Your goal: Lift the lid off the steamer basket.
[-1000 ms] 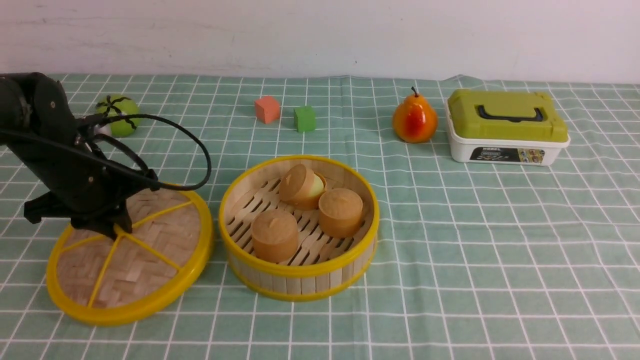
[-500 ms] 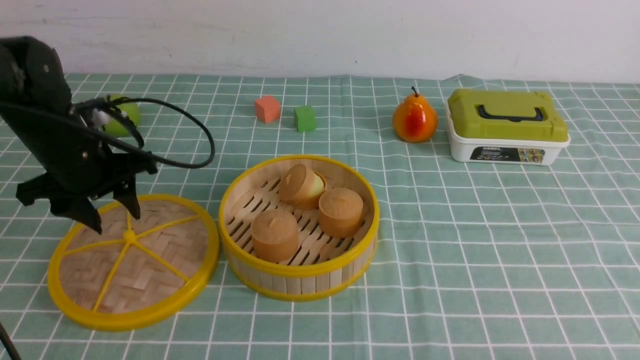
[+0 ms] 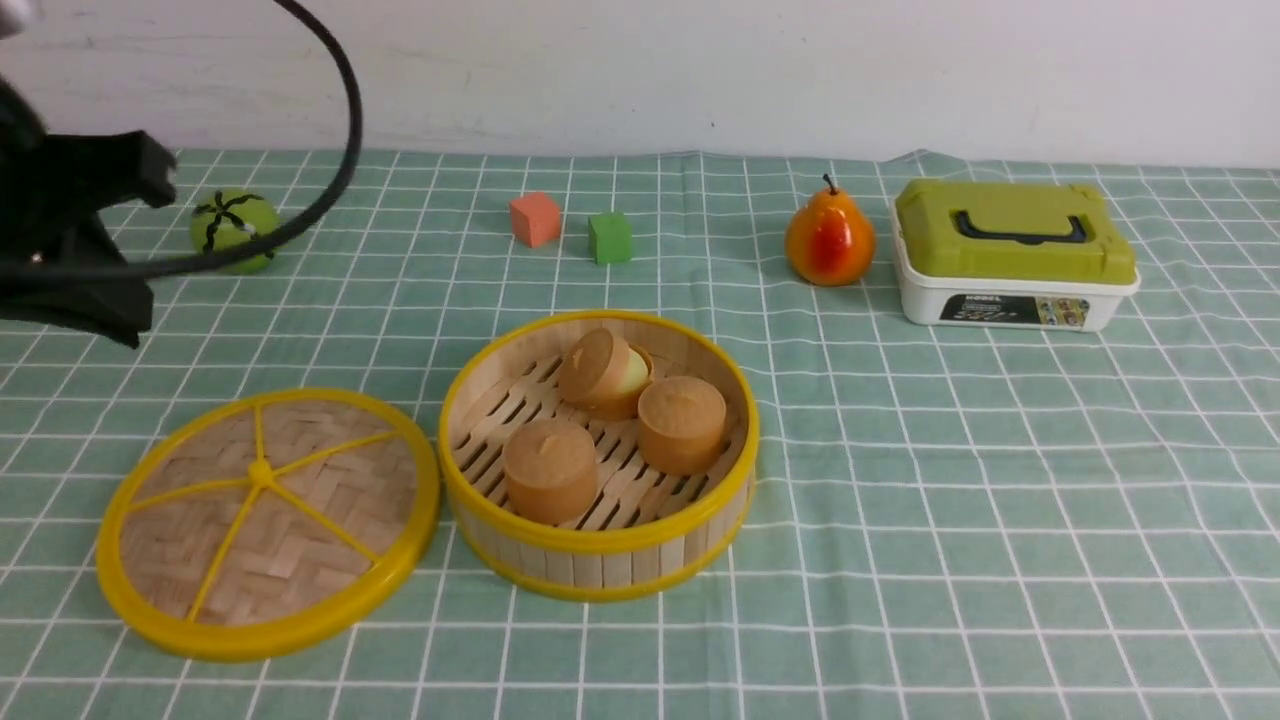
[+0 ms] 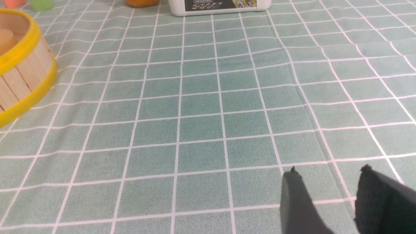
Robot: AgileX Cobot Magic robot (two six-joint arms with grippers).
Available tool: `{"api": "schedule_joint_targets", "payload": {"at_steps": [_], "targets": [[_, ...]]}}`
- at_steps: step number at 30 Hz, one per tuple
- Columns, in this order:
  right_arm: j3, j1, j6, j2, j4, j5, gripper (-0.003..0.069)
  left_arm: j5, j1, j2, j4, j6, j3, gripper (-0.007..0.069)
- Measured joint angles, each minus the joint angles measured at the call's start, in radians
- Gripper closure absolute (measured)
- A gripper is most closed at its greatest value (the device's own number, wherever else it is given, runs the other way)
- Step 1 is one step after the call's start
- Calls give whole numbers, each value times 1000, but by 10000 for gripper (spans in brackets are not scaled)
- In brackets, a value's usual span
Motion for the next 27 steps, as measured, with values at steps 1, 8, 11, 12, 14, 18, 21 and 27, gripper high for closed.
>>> {"api": "schedule_joint_targets", "payload": {"at_steps": [1,8,11,12,14,18,21,27], "targets": [[0,0,0,0,0,0,418,-52,0,-74,-41,29,66,637],[0,0,0,0,0,0,418,-503,0,-639,-330,247,595,637],[0,0,0,0,0,0,418,-602,0,-887,-396,330,759,637],[0,0,0,0,0,0,418,-609,0,-919,-403,339,776,637],[0,0,0,0,0,0,418,-629,0,-1082,-443,366,858,637],[0,0,0,0,0,0,418,-637,0,-1199,-458,377,887,637],[0,0,0,0,0,0,418,-648,0,-1210,-465,377,891,637],[0,0,0,0,0,0,418,-627,0,-1210,-460,377,899,637]]}}
